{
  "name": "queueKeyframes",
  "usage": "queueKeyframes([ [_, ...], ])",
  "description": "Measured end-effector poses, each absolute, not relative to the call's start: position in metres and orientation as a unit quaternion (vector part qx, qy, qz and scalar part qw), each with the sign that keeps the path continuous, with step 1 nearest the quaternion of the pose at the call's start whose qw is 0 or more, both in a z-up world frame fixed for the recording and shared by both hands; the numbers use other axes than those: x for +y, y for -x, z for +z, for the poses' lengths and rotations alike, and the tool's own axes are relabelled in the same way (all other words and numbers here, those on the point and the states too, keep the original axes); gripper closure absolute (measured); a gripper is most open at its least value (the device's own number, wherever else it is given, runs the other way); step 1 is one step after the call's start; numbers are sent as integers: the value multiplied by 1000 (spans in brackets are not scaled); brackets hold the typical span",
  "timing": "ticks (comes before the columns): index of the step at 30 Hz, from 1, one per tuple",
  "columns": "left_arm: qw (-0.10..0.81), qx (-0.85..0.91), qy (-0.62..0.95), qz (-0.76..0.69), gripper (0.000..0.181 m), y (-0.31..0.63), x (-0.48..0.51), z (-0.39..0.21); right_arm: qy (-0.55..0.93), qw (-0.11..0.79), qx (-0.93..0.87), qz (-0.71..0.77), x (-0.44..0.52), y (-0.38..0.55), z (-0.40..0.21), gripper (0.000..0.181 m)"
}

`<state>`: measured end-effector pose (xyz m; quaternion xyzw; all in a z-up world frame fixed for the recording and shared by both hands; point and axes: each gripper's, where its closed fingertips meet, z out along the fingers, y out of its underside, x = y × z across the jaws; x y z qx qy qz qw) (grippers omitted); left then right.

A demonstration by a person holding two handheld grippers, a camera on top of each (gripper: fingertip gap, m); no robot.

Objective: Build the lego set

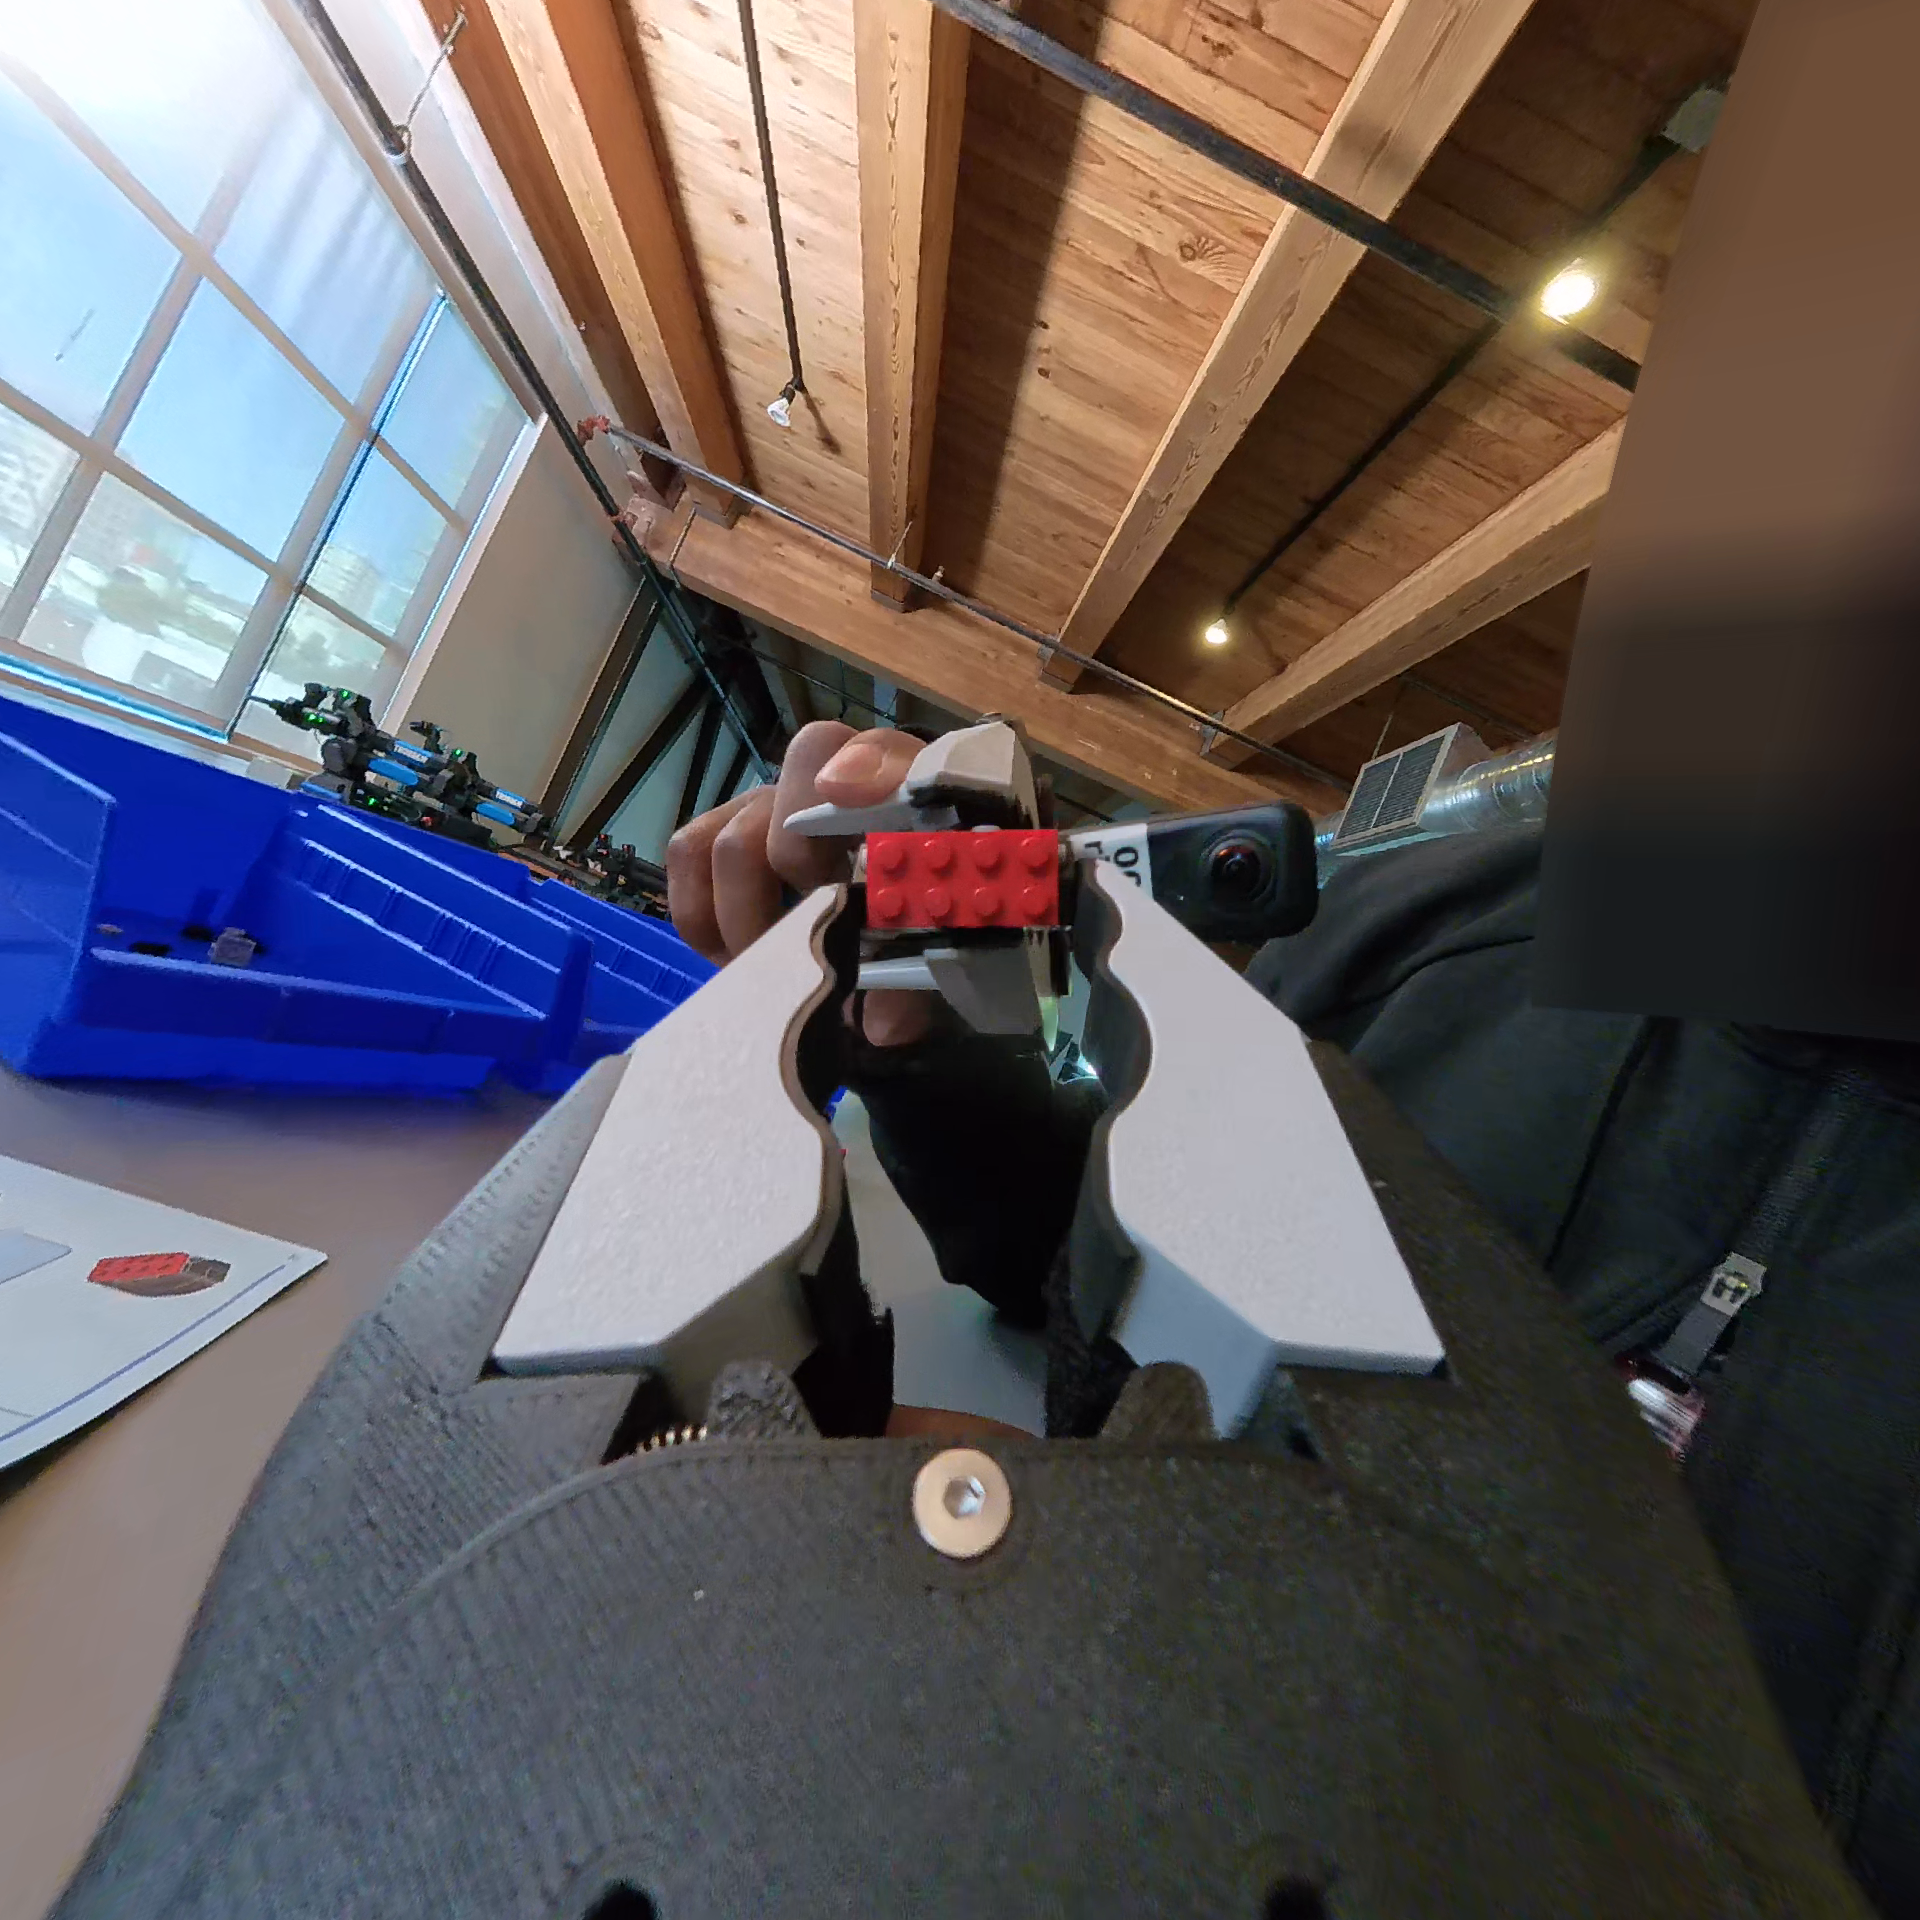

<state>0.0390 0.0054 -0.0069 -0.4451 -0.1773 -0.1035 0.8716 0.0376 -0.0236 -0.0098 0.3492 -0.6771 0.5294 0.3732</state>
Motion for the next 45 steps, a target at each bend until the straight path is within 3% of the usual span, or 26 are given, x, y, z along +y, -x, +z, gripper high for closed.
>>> queueKeyframes([
  [14, 846, -220, 465, -139, 140, -29, 15, -23, -380, 396, -691, 471, -16, -25, -25, 157],
  [45, 851, -218, 460, -126, 140, -29, 12, -21, -356, 377, -679, 520, -19, -30, -20, 152],
])
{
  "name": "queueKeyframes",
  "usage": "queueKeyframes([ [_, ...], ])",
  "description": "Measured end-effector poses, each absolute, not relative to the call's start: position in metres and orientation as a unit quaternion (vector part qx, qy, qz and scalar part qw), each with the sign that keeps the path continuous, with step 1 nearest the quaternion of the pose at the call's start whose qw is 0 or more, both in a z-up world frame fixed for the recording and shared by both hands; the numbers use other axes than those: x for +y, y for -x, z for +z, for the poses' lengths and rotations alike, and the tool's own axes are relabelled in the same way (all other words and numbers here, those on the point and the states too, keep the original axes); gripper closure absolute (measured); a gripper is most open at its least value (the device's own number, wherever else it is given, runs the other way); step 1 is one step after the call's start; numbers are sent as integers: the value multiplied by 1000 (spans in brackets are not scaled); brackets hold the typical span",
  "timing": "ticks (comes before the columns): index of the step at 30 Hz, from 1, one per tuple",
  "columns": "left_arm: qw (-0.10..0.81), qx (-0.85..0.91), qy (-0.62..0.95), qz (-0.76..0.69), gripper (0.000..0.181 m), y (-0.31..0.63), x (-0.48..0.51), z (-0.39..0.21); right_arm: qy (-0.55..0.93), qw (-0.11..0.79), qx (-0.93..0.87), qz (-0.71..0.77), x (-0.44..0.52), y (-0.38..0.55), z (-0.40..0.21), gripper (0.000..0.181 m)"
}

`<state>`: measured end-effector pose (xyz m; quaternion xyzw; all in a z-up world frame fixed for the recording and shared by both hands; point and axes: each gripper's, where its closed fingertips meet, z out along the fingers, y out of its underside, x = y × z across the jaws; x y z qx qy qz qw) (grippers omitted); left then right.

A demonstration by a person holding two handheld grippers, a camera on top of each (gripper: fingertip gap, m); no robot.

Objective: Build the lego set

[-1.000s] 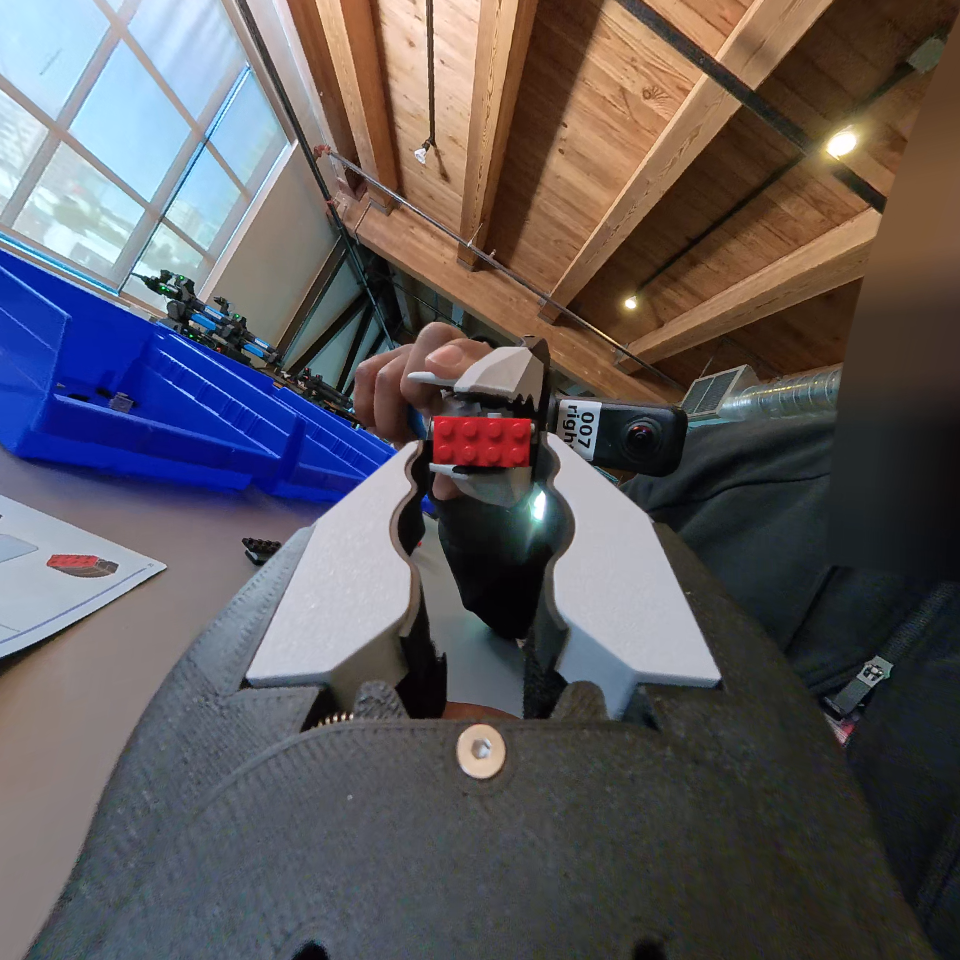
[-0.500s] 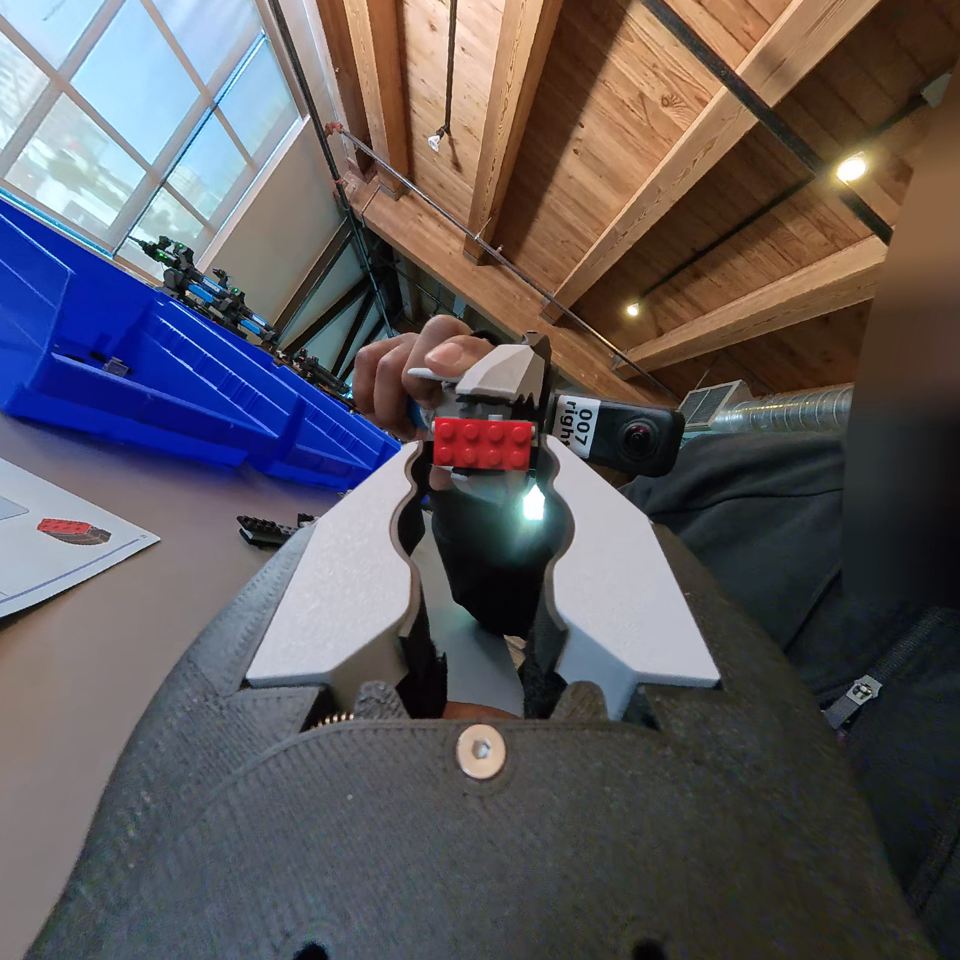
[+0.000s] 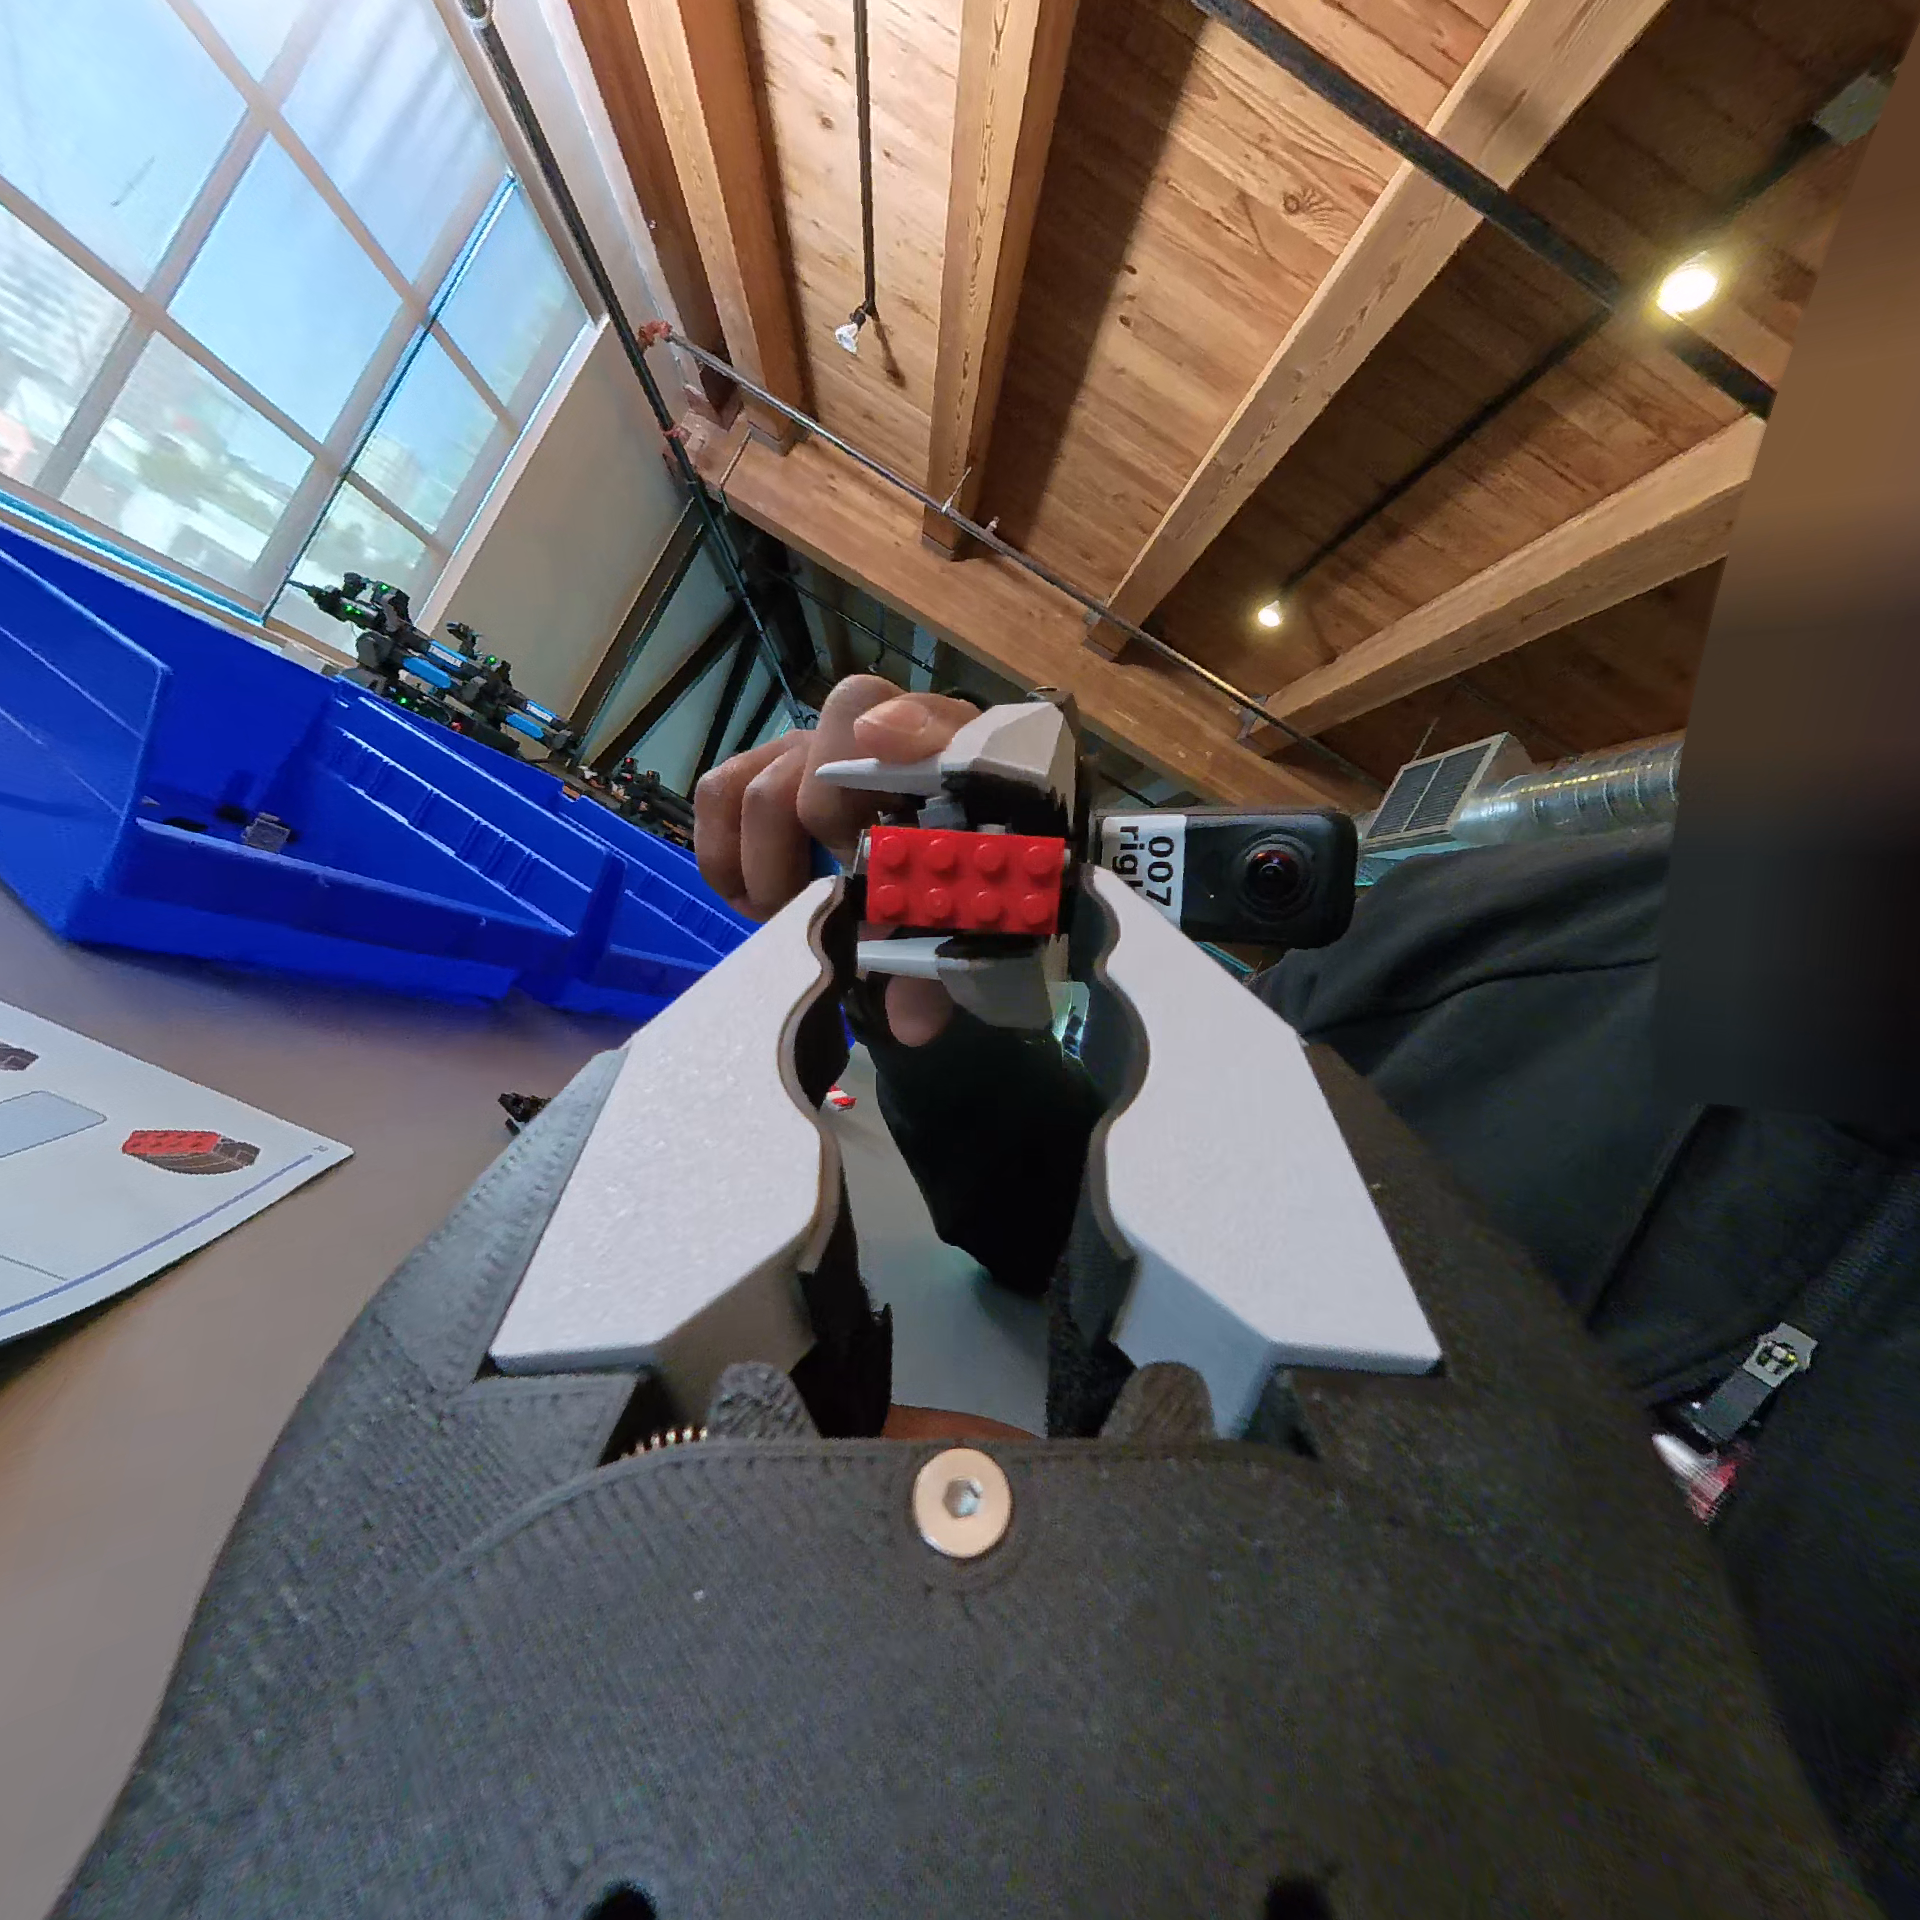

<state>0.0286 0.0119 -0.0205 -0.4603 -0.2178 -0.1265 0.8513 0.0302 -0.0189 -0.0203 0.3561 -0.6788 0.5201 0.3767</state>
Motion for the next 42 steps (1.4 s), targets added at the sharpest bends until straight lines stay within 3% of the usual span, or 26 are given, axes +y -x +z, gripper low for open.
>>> queueKeyframes([
  [7, 857, -203, 459, -115, 140, -33, 9, -16, -345, 366, -676, 537, -17, -32, -14, 144],
  [13, 850, -208, 465, -131, 140, -33, 12, -20, -356, 380, -674, 524, -20, -31, -20, 157],
  [42, 841, -240, 456, -165, 140, -23, 15, -27, -359, 389, -679, 509, -17, -23, -27, 157],
])
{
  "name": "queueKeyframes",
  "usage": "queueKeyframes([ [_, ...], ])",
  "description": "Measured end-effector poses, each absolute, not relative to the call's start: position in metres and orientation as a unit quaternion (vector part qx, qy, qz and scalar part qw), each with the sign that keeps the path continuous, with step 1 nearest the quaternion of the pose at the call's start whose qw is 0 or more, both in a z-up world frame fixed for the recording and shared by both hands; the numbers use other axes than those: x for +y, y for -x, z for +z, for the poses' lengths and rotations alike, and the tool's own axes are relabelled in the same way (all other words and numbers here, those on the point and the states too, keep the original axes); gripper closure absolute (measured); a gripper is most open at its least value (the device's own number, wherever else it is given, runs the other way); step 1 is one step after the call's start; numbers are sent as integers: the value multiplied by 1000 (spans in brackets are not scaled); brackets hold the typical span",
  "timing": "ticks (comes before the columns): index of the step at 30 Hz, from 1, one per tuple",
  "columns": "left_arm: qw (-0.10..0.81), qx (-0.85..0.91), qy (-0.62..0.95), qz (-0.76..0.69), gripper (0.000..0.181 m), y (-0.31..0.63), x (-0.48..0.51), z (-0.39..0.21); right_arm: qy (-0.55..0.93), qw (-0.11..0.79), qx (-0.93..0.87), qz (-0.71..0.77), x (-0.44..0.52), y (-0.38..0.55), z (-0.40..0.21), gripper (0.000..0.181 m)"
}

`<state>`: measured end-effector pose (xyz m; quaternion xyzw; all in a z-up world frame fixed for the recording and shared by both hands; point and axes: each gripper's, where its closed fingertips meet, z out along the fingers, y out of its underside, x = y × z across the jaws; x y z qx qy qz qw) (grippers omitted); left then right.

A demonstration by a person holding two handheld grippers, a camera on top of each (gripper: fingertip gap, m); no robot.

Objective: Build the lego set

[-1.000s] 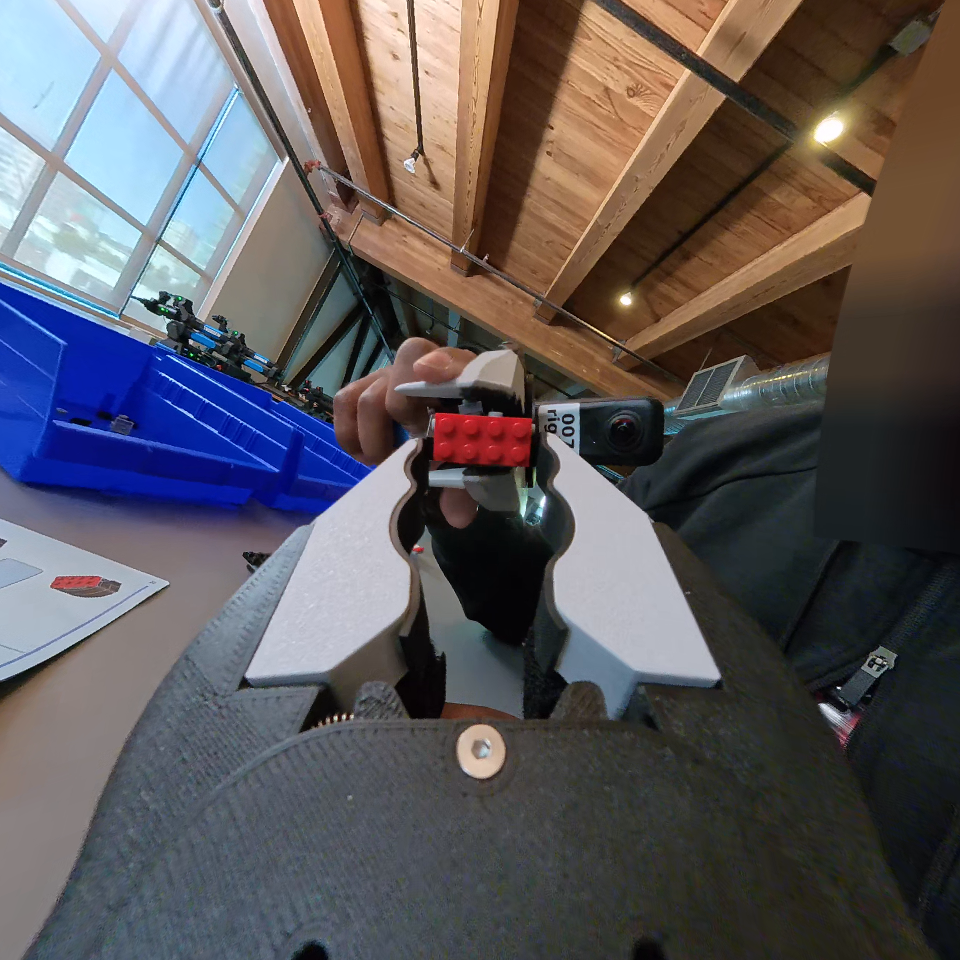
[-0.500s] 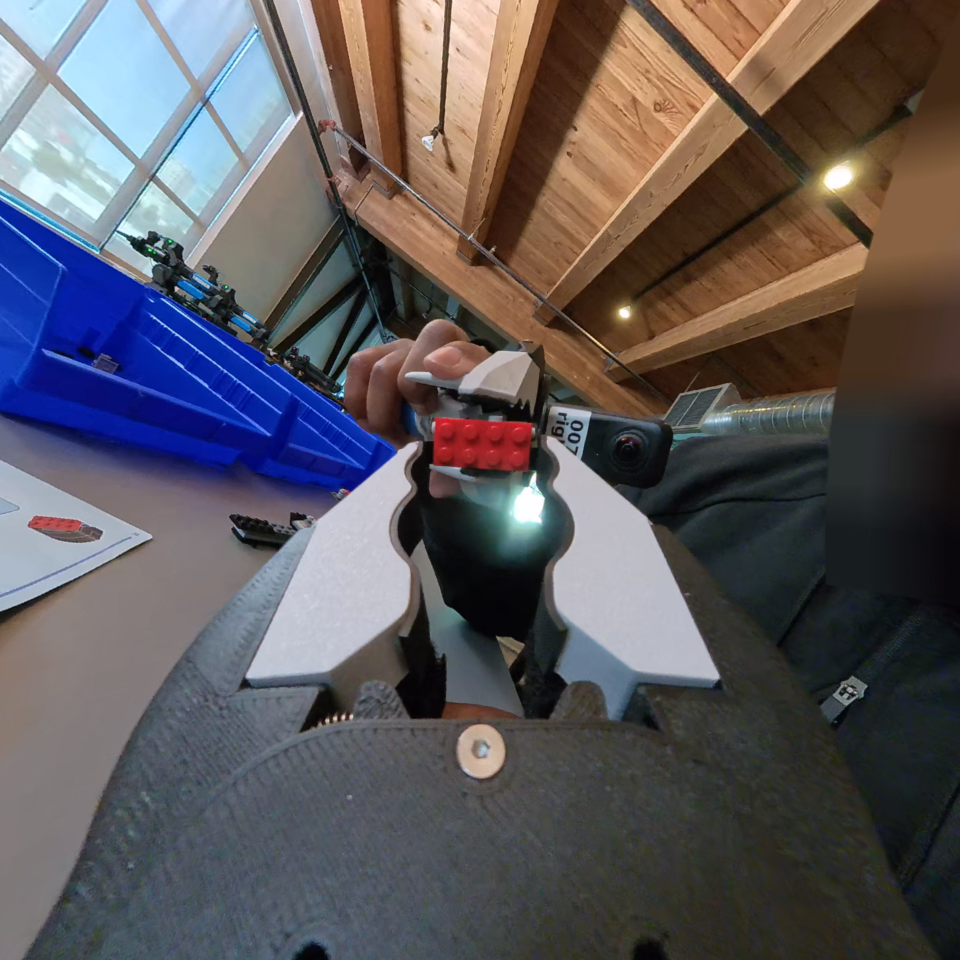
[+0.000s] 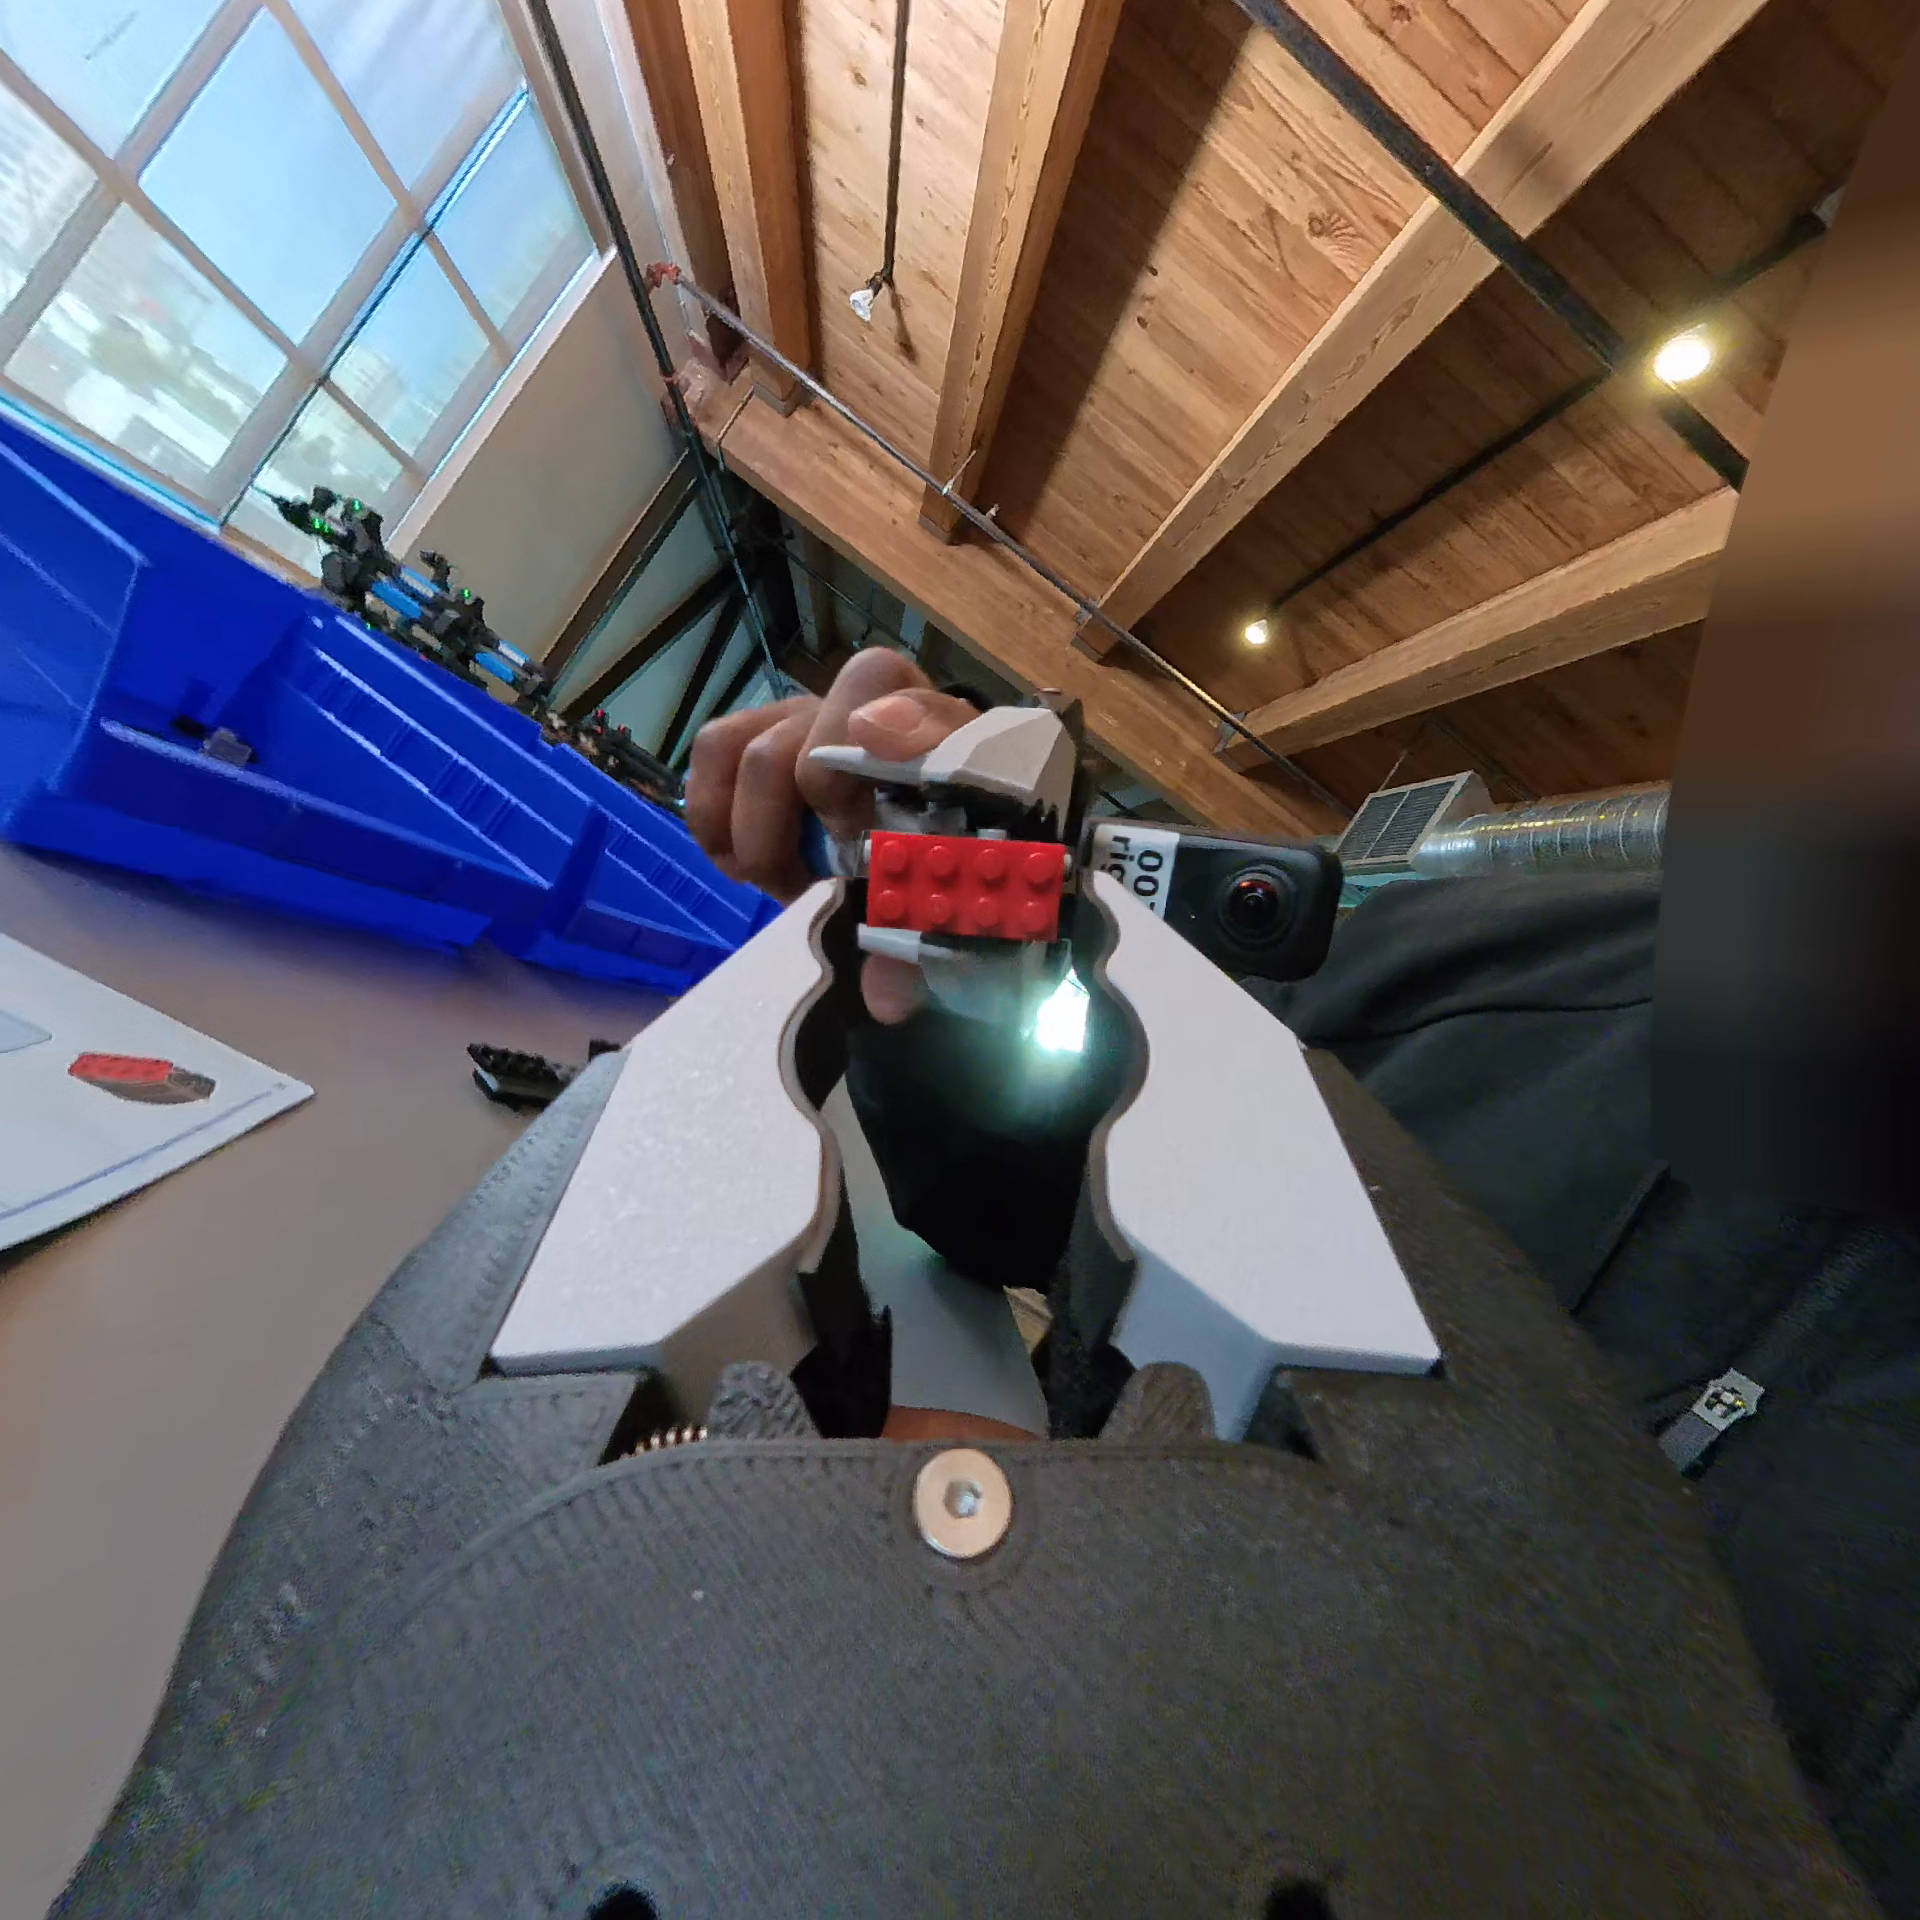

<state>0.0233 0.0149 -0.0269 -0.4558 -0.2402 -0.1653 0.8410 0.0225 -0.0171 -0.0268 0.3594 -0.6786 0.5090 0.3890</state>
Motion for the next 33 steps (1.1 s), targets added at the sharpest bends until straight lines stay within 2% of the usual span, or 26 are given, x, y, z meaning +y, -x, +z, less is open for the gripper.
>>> queueKeyframes([
  [4, 846, -233, 462, -130, 140, -24, 11, -24, -331, 371, -679, 540, -19, -24, -20, 136],
  [6, 852, -223, 461, -109, 140, -27, 7, -20, -310, 351, -688, 554, -14, -21, -17, 133],
  [9, 856, -205, 471, -62, 140, -31, 1, -15, -240, 270, -726, 586, -2, -15, -20, 127],
  [12, 844, -188, 502, 4, 139, -34, 3, -16, -83, 116, -757, 638, 14, -5, -21, 130],
  [15, 832, -161, 525, 74, 140, -37, 11, -14, 74, -104, -739, 661, 21, -8, -21, 130],
  [18, 814, -137, 546, 140, 140, -38, 20, -15, 155, -284, -665, 673, 28, -18, -9, 131],
  [20, 796, -122, 564, 180, 140, -38, 26, -18, 186, -371, -613, 672, 33, -22, -2, 131],
  [27, 756, -83, 600, 251, 140, -41, 46, -24, 234, -462, -592, 617, 32, -38, -24, 131],
  [33, 744, -69, 612, 260, 139, -42, 54, -27, 230, -486, -578, 613, 36, -40, -22, 133],
])
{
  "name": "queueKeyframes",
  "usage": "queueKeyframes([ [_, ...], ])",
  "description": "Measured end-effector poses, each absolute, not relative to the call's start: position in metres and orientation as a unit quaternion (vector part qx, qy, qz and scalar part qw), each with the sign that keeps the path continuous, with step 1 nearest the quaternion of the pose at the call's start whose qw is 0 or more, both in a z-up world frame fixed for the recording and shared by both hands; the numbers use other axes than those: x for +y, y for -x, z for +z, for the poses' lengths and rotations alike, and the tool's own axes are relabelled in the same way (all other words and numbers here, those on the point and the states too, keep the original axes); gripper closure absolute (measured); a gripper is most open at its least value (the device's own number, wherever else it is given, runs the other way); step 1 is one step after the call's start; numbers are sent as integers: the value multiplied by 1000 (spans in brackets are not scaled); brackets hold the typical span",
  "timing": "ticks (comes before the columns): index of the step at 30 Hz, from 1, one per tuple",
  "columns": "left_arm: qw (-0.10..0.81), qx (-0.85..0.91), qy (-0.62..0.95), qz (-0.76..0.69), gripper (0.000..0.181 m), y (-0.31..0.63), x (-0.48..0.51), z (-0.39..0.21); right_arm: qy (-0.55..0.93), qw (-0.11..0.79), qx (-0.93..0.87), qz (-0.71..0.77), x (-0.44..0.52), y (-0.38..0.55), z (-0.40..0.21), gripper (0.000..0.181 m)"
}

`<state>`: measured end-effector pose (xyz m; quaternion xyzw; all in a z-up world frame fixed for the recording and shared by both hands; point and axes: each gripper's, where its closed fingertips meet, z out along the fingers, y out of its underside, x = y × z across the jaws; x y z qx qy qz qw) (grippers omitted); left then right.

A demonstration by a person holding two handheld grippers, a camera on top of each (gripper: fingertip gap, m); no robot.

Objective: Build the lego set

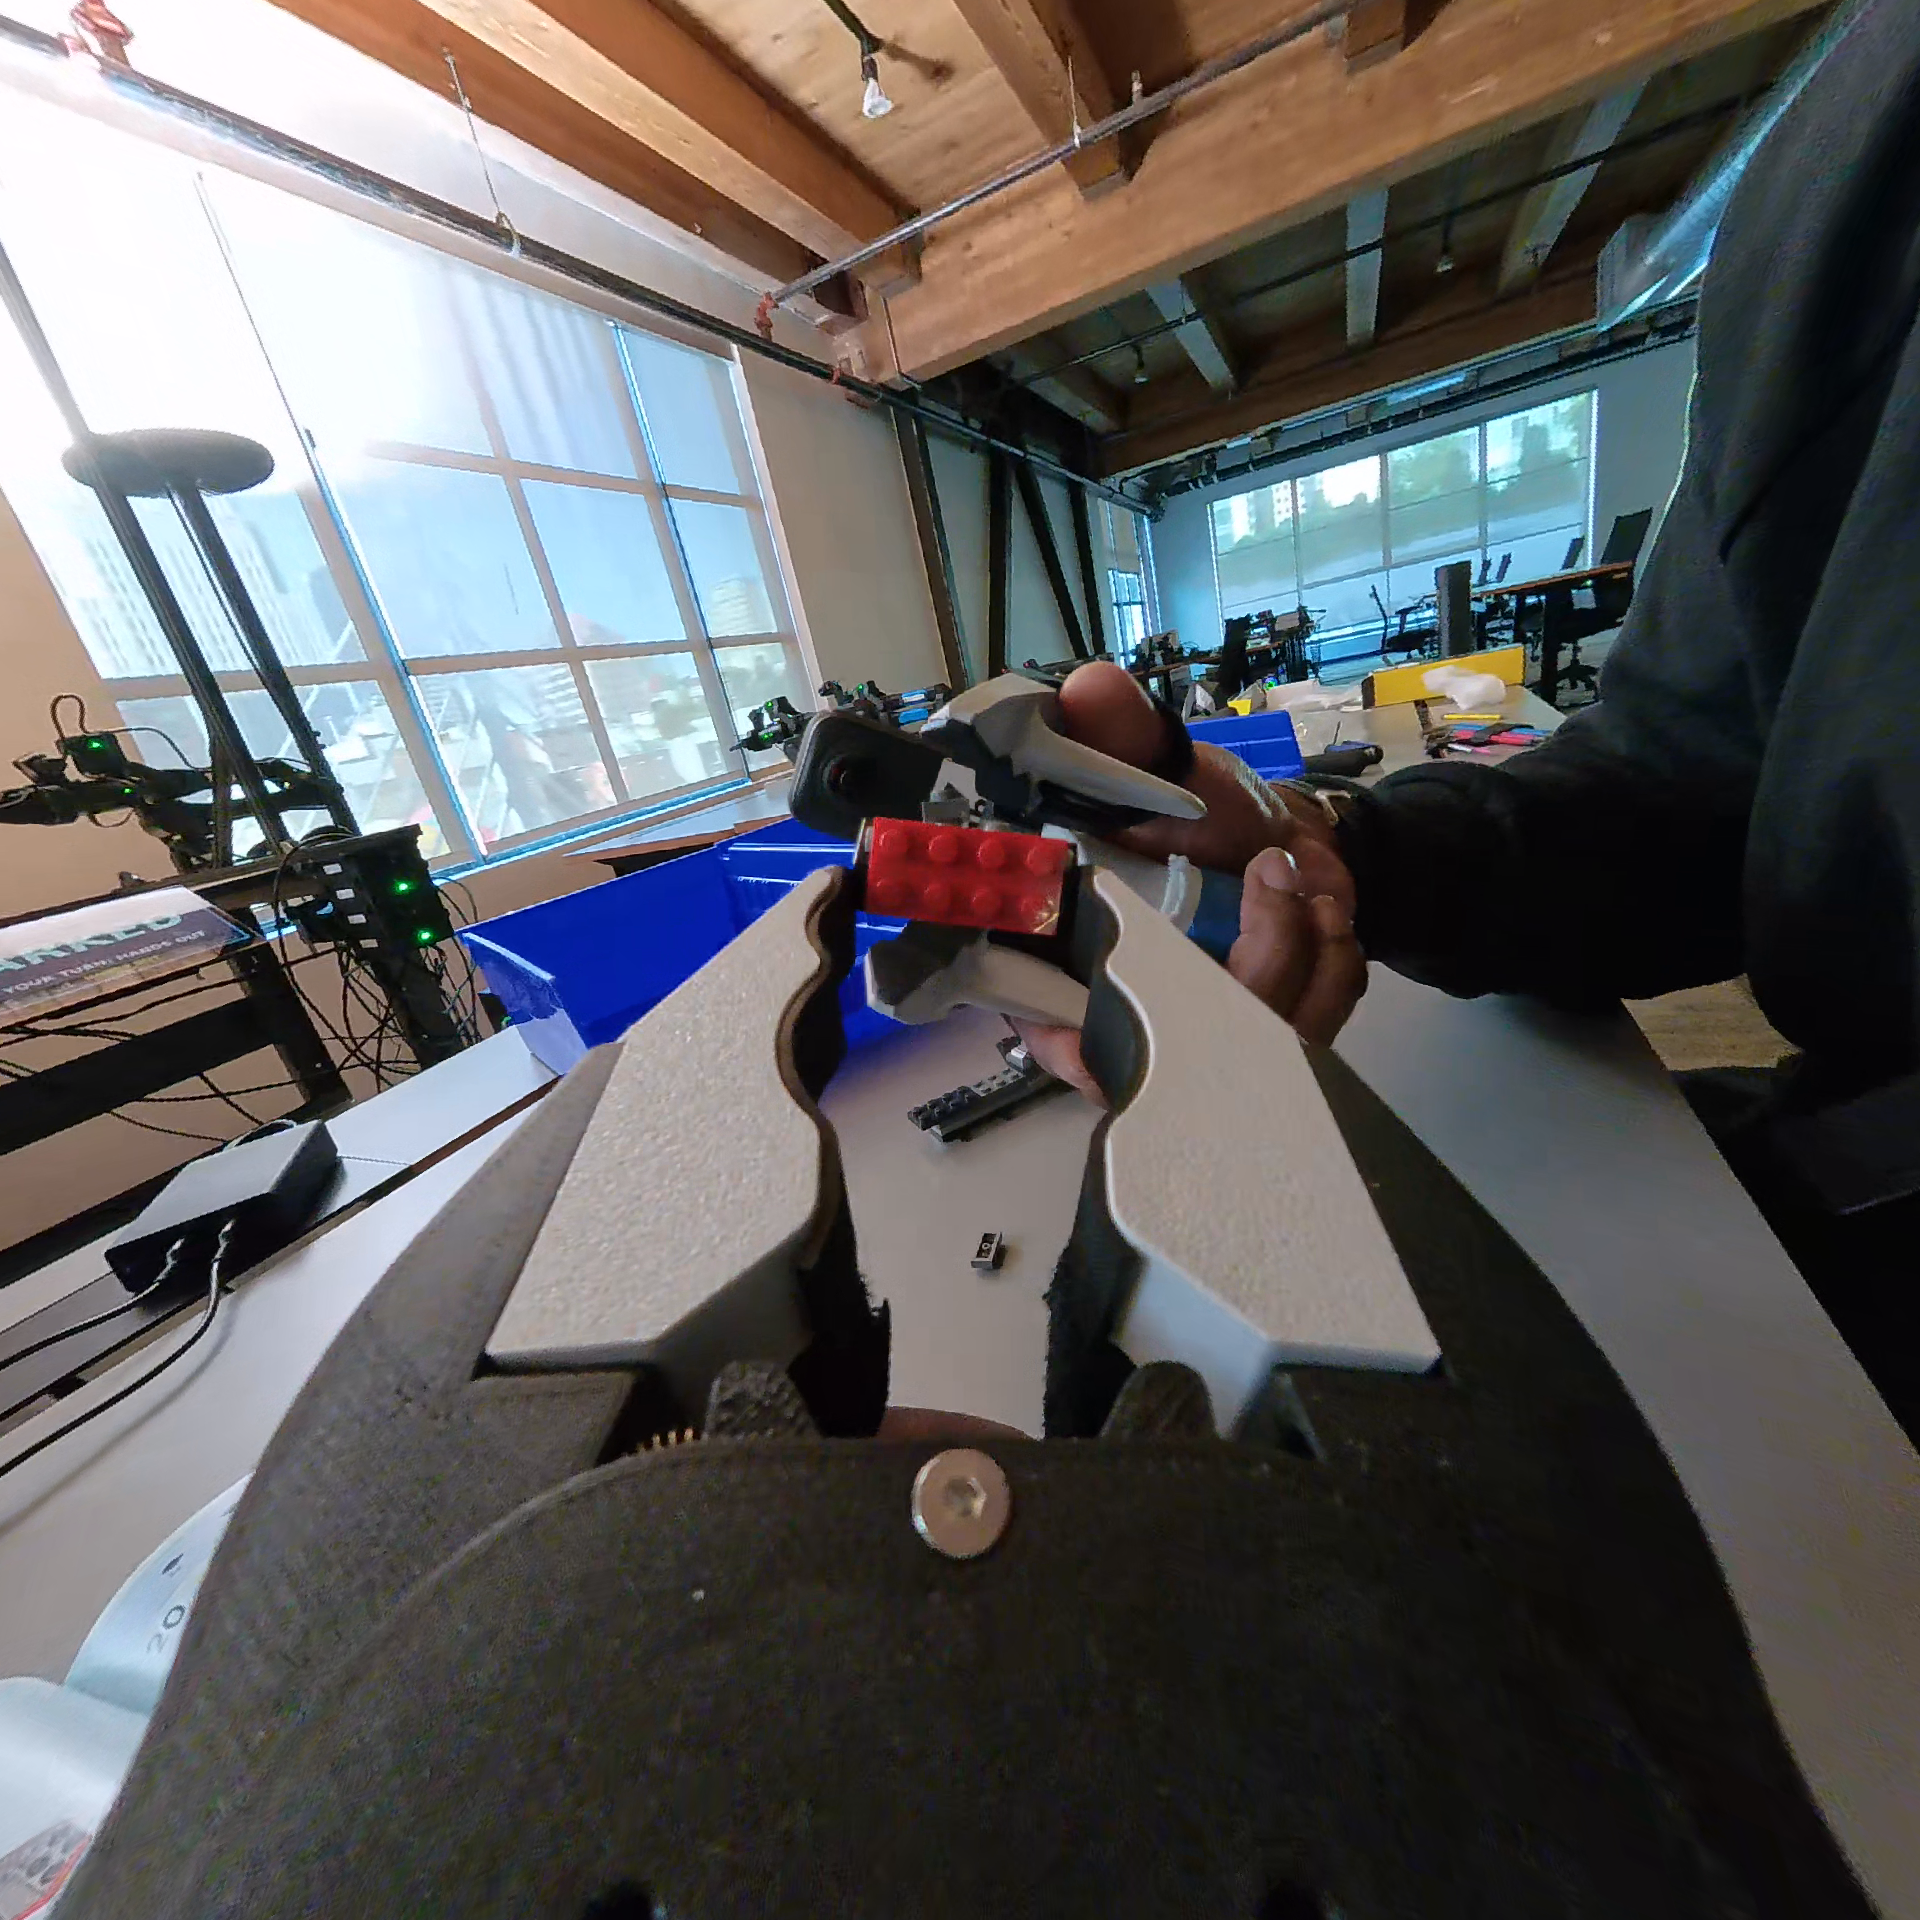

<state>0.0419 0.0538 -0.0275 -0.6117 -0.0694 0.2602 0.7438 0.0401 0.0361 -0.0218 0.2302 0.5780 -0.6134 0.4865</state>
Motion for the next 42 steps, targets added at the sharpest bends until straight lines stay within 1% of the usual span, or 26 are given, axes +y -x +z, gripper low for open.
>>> queueKeyframes([
  [11, 740, -56, 619, 256, 140, -46, 57, -31, -226, 508, 581, -594, 31, -48, -31, 136],
  [14, 739, -56, 620, 256, 140, -46, 57, -31, -221, 515, 573, -598, 31, -48, -29, 140],
  [15, 740, -56, 620, 255, 140, -46, 58, -31, -218, 516, 570, -601, 31, -48, -28, 142],
  [18, 737, -60, 622, 256, 140, -44, 57, -33, -207, 512, 561, -616, 32, -48, -23, 160],
  [19, 736, -62, 623, 256, 140, -44, 57, -34, -207, 506, 563, -620, 32, -47, -23, 162],
  [34, 734, -69, 626, 256, 140, -40, 56, -37, -199, 457, 587, -639, 30, -44, -28, 160],
  [37, 736, -81, 626, 244, 139, -38, 56, -39, -196, 431, 599, -646, 29, -41, -29, 161],
  [42, 748, -113, 621, 204, 140, -34, 54, -41, -164, 336, 616, -693, 35, -30, -20, 160],
])
